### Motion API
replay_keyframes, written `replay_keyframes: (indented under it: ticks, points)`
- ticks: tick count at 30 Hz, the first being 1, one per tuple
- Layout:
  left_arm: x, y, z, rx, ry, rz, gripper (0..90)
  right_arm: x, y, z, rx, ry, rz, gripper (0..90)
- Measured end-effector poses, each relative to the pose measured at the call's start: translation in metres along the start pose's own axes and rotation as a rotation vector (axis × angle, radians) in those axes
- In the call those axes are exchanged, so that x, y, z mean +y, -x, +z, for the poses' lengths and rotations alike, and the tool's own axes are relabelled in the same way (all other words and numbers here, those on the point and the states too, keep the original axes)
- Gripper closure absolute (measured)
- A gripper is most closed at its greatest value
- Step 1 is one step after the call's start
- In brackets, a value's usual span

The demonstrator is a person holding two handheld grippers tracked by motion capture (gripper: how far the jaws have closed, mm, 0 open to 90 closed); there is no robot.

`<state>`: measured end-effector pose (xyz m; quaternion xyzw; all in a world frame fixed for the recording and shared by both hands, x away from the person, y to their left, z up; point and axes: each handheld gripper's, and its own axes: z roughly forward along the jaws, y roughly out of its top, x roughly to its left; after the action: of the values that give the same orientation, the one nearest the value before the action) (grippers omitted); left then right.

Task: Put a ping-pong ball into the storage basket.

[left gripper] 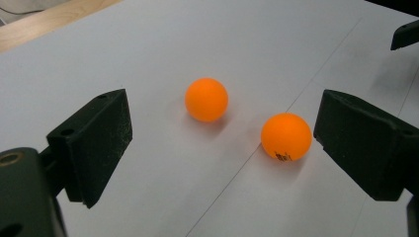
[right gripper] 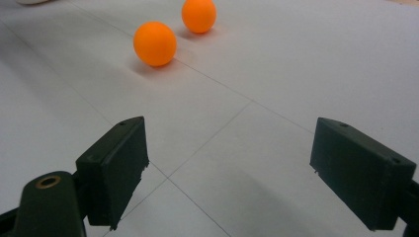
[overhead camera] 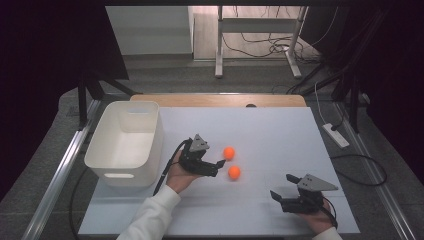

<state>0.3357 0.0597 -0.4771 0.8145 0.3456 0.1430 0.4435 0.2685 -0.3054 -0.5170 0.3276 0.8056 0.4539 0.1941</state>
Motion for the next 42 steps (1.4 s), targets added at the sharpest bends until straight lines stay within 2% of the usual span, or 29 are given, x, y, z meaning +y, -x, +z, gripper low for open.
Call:
replay_keyframes:
  ticks: [3,7,13,29,33,42]
  points:
    - [0.001,-0.001,0.006,-0.011,-0.009,-0.006,8.7,0.001,0.000,0.000,0.002,0.006,-0.004,14.8]
    - [0.006,0.000,0.012,0.002,-0.027,0.029,8.7,0.001,-0.001,-0.002,0.001,0.011,-0.009,14.9]
    - [0.009,-0.002,0.021,-0.008,-0.035,0.024,8.8,0.001,-0.001,-0.002,-0.003,0.011,-0.008,14.9]
    - [0.012,-0.010,0.044,0.004,-0.085,0.021,9.2,0.001,-0.002,-0.003,-0.009,0.010,-0.012,14.9]
    - [0.012,-0.011,0.051,0.017,-0.102,0.045,9.6,0.001,-0.001,-0.003,-0.009,0.011,-0.011,14.9]
    - [0.012,-0.011,0.065,0.004,-0.120,0.049,9.7,0.001,-0.002,-0.004,-0.011,0.011,-0.011,14.9]
